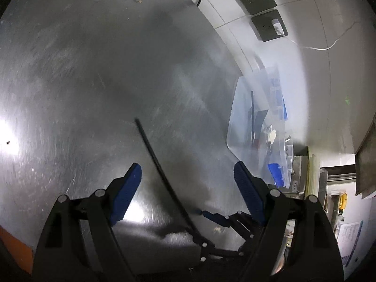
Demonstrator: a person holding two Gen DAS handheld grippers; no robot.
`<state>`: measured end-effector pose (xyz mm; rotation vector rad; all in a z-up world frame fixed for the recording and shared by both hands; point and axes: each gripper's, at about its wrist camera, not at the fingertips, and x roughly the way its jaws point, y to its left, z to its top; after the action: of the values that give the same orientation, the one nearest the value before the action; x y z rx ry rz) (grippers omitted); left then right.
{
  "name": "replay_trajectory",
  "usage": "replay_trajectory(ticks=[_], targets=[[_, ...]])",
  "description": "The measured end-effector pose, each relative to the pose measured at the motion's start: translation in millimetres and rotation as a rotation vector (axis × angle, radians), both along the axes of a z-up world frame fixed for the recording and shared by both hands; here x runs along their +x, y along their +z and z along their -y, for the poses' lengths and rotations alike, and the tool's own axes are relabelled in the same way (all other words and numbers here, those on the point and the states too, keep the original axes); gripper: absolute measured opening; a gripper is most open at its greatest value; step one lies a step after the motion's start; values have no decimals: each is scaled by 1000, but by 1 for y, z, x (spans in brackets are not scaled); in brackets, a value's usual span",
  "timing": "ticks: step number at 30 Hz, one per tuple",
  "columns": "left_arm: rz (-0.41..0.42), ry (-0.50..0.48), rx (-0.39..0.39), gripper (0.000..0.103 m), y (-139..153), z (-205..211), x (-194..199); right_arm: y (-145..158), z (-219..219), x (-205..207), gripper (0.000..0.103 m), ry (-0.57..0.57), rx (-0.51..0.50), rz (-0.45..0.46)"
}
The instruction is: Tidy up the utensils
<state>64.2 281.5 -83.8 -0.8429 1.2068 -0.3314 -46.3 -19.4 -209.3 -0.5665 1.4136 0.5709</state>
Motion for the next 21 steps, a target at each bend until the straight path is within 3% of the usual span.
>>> replay_trajectory(ticks=[4, 9, 14, 17, 21], targets=[[-21, -11, -53, 77, -9, 3, -10, 0, -10, 0, 8, 32, 6, -17], [-72, -50, -113, 77, -27, 17, -18, 2, -9, 8, 7, -39, 85, -116], [-129, -83, -155, 77, -44, 35, -22, 22, 10, 22, 7, -169, 380, -366], [-155, -104, -172, 77, -52, 46, -25, 31, 16, 24, 7, -198, 467, -420], [-162, -85, -180, 75, -55, 52, -27, 32, 19, 27, 7, -215, 490, -428]])
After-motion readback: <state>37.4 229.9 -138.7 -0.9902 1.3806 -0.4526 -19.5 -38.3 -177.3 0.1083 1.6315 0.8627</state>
